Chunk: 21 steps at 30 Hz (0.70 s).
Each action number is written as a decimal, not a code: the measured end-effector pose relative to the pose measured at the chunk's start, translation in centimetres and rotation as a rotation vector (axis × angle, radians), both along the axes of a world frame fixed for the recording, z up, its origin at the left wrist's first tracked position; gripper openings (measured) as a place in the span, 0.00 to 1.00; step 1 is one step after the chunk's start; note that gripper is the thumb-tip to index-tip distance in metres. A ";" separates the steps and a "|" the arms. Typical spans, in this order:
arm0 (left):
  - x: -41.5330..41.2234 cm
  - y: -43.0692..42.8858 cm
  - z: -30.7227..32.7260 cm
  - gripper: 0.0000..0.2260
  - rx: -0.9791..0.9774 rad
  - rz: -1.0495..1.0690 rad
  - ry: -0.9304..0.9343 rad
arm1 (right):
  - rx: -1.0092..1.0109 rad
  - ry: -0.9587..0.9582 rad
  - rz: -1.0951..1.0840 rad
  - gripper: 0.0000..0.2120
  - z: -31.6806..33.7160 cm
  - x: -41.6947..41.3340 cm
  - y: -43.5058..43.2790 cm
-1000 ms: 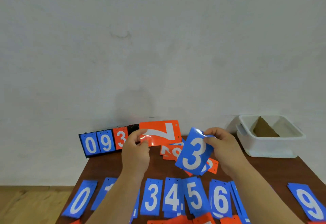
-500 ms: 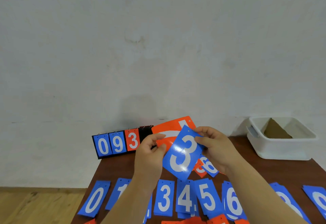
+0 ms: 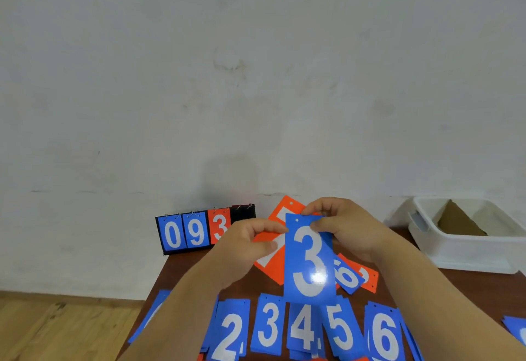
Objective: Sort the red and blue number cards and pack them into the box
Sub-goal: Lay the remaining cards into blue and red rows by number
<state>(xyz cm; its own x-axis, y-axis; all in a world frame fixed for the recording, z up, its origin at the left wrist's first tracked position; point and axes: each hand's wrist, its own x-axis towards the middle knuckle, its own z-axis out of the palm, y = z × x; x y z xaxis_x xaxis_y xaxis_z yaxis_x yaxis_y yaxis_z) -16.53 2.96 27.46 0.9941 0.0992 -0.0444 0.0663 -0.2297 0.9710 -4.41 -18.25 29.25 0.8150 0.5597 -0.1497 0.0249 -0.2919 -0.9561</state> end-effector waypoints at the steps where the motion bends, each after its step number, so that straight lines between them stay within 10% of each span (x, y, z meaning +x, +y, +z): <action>1: 0.0 0.1 -0.2 0.11 0.003 0.028 -0.004 | 0.006 -0.012 -0.016 0.06 0.0 0.0 0.3; 14: -3.7 2.3 -4.2 0.24 -0.073 0.443 -0.108 | 0.090 -0.124 -0.087 0.07 -2.3 -2.7 8.6; 21: -6.4 6.1 -5.4 0.24 -0.130 0.734 -0.161 | -0.054 -0.271 0.230 0.12 -5.2 -5.6 12.6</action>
<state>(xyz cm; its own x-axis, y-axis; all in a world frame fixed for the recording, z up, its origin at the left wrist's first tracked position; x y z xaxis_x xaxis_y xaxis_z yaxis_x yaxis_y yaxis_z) -22.91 9.07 22.05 0.6703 0.7411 0.0387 0.0135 -0.0643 0.9978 -10.00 -5.69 24.07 0.6831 0.7300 0.0208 0.3466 -0.2990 -0.8891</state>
